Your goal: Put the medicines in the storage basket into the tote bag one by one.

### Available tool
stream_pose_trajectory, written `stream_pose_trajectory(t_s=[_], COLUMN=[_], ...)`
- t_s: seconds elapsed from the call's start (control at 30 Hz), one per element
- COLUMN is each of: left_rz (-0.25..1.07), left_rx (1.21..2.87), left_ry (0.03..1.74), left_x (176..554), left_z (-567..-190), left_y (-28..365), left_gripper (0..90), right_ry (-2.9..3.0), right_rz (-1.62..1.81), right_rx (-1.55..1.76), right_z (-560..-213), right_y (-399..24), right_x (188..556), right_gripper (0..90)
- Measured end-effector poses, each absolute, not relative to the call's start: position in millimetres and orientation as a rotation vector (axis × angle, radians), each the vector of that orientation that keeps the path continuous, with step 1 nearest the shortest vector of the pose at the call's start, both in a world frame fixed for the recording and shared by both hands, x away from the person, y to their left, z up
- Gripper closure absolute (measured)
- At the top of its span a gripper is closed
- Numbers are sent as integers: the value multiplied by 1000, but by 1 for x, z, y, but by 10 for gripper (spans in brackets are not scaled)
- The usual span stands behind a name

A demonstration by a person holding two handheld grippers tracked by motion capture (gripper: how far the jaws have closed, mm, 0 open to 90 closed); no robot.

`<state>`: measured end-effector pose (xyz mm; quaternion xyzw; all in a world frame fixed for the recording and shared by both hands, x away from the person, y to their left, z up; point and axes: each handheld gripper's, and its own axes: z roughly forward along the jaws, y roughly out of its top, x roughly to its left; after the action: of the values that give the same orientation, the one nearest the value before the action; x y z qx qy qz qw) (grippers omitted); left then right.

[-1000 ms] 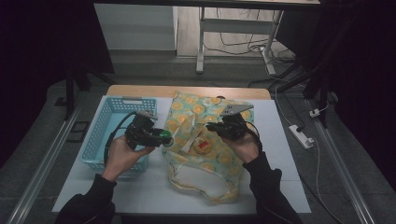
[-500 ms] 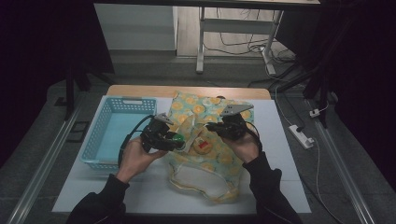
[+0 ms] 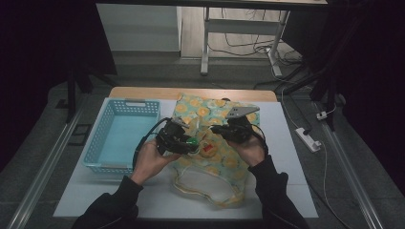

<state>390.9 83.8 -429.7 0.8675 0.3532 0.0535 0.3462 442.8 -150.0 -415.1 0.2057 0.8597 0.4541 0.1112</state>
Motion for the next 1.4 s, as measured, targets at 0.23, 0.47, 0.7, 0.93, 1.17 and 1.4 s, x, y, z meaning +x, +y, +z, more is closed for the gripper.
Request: stream_pose_trajectory(t_s=[0.23,0.47,0.7,0.93,1.17,1.4], left_rz=[156,157,155,155,159,147], left_rx=[2277,2274,2278,2265,2274,2261], left_ry=[918,920,924,934,956,961], left_x=[404,417,426,435,443,446], left_z=[-436,-442,-450,-457,-463,-468], left_y=[68,57,49,44,41,38], left_gripper=[518,518,518,518,517,515], right_ry=[2526,2525,2524,2524,2527,2526], right_rz=[1331,1320,1318,1315,1302,1303], right_rx=[604,609,612,617,623,624], right_z=[-415,-416,-417,-418,-419,-419], right_y=[-150,-149,-149,-149,-149,-149], right_x=[443,443,444,444,445,445], right_gripper=[900,900,900,900,900,900])
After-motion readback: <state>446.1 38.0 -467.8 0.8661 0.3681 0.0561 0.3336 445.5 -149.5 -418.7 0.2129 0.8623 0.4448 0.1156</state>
